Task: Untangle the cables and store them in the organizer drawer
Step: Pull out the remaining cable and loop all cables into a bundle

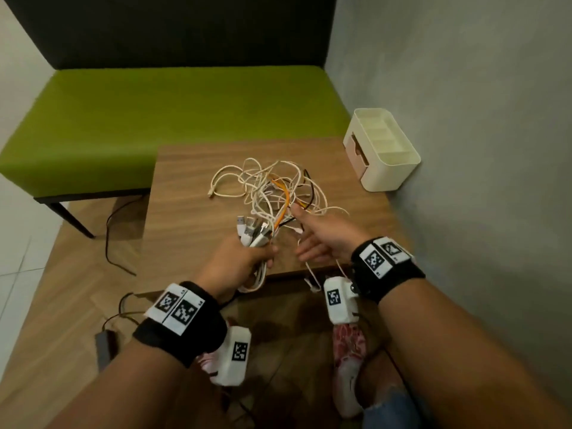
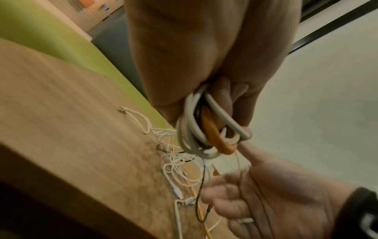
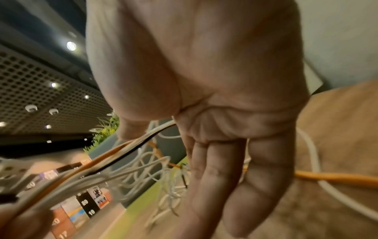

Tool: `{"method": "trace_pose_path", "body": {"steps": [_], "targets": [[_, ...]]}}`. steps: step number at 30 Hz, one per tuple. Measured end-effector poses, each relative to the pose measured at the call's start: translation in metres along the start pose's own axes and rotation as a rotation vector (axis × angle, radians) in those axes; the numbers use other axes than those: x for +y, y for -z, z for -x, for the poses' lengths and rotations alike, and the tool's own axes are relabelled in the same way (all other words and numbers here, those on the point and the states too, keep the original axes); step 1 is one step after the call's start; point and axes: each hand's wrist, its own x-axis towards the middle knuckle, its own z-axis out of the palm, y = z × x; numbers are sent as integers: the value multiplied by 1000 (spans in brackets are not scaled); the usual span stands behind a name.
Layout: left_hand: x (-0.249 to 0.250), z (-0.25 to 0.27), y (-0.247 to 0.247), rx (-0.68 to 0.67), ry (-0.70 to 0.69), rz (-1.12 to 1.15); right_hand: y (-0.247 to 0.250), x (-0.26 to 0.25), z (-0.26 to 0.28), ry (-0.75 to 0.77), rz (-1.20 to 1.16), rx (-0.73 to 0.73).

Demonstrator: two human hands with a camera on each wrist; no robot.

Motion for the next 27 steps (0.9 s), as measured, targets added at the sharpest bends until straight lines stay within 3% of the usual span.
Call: {"method": "trace_pose_path", "body": {"steps": [3,7,9,11,14,16,19,24,27], "targets": [[-19,-4,8,20,61,54,12,28,-9,-107,8,109],[-24,-3,19,13,79,132,16,53,-17,-238,-396,230],[-25,-1,24,0,88,167,9,58,-22,-231,-466,318],[-27,3,30,-3,105,159,1,57,-29,-172,-284,382],[-31,9,35,5,125,122,-5,56,-41,-96,371,521],[-32,10,38,14,123,110,-6,57,-47,-107,593,556],[-31,4,40,20,112,123,-10,60,-57,-150,664,499],[-28,-10,37,11,86,148,-8,60,-68,42,496,497],[-25,-11,38,11,53,128,-9,57,-71,67,489,492]]}}
